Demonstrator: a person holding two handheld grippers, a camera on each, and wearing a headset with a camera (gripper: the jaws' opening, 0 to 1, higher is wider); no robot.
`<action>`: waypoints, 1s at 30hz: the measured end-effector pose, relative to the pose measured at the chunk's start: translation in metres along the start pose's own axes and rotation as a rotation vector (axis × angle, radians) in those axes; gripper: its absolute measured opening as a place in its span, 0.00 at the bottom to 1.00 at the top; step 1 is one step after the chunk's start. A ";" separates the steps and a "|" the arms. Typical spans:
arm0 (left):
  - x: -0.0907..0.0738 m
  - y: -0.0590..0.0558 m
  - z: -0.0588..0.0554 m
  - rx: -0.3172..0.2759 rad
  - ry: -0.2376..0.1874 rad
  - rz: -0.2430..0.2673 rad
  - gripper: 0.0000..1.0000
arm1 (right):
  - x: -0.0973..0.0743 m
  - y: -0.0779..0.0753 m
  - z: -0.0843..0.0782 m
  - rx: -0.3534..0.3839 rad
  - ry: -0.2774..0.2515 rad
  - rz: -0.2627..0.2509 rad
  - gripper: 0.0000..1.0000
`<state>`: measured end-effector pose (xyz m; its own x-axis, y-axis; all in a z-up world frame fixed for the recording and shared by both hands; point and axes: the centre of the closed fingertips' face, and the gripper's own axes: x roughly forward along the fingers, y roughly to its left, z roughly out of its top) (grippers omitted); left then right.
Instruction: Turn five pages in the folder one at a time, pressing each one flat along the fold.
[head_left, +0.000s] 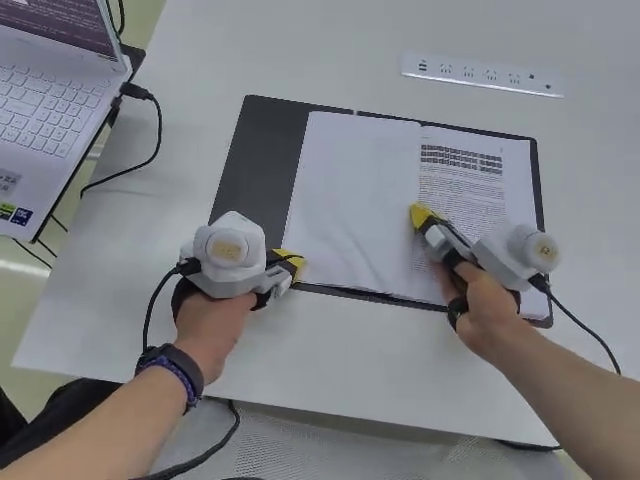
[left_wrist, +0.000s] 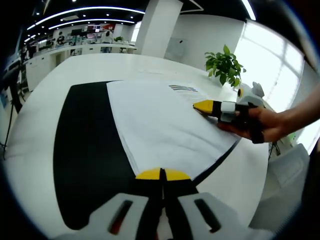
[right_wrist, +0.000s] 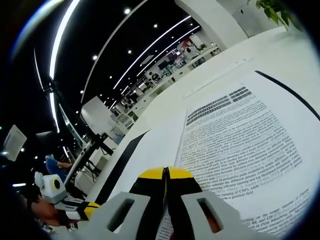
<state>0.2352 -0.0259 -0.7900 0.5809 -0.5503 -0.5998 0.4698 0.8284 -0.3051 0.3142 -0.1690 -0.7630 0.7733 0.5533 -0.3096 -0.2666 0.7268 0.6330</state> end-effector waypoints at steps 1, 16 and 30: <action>0.000 0.000 0.000 0.001 0.000 0.000 0.00 | -0.003 0.001 -0.002 -0.002 0.004 0.002 0.00; 0.000 0.000 0.000 0.013 0.002 -0.005 0.00 | -0.026 -0.001 -0.023 0.001 0.029 0.011 0.00; 0.000 -0.001 0.000 0.028 -0.001 -0.010 0.00 | -0.058 0.007 -0.055 0.010 0.079 0.034 0.00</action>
<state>0.2343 -0.0264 -0.7896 0.5767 -0.5584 -0.5964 0.4941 0.8197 -0.2897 0.2356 -0.1734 -0.7795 0.7163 0.6080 -0.3426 -0.2856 0.7033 0.6510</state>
